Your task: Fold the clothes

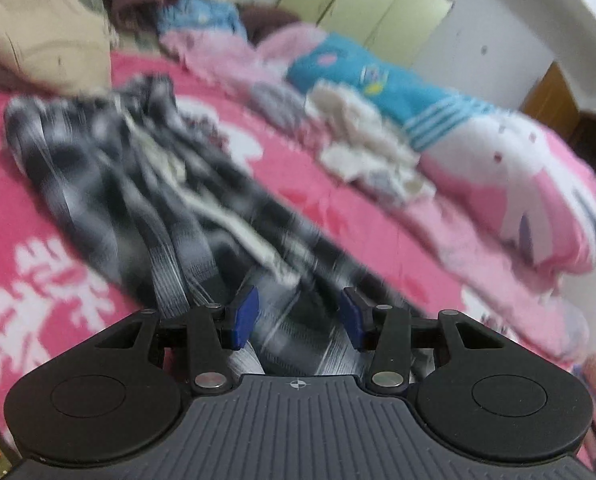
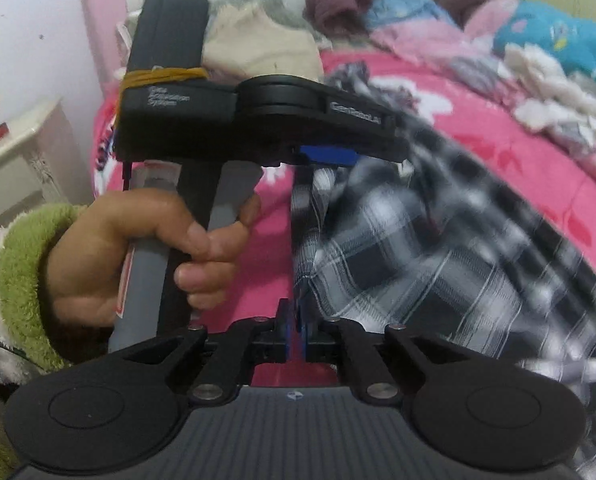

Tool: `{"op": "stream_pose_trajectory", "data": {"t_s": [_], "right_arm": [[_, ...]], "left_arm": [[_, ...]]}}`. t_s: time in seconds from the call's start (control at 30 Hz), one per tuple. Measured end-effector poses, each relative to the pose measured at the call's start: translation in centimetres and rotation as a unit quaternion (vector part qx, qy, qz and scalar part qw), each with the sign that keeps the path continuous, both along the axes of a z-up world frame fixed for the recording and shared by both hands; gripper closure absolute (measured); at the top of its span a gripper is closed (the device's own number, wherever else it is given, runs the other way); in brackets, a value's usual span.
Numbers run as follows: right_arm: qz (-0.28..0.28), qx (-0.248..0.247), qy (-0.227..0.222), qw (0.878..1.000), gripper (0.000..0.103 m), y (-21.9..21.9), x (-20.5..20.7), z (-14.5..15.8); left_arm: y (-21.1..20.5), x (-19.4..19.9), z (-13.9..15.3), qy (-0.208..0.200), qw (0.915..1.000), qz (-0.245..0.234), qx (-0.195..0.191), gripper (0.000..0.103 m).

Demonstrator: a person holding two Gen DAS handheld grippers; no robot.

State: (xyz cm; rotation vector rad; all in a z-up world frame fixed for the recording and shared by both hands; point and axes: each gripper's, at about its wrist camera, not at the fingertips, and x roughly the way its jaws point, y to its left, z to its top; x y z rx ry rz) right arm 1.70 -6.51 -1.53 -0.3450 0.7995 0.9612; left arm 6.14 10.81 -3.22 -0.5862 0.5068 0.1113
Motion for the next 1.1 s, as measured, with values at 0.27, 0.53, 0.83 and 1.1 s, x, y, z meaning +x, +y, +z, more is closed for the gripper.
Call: {"op": "stream_pose_trajectory", "data": {"t_s": [0.27,0.53,0.83,1.1], "right_arm": [[-0.106,0.073,0.002,0.992,0.059,-9.0,-2.9,2.6],[-0.268,0.079,0.005,0.960,0.047,-16.8,2.7,3.1],[-0.333,-0.007,0.031,0.943,0.041,-17.1,10.8,-0.8],[-0.369,-0.030,0.036,0.928,0.099,-18.7,10.1,-1.0]], "left_arm": [[-0.5,-0.1,-0.2,0.005,1.0000,-0.005,0.001,0.058],[-3.5,0.9,-0.7,0.020,0.9965,-0.072,0.036,0.058],[-4.1,1.5,-1.6,0.035,0.9946,-0.076,0.062,0.056],[-4.5,1.6,-1.6,0.035,0.9944,-0.073,0.069,0.056]]}}
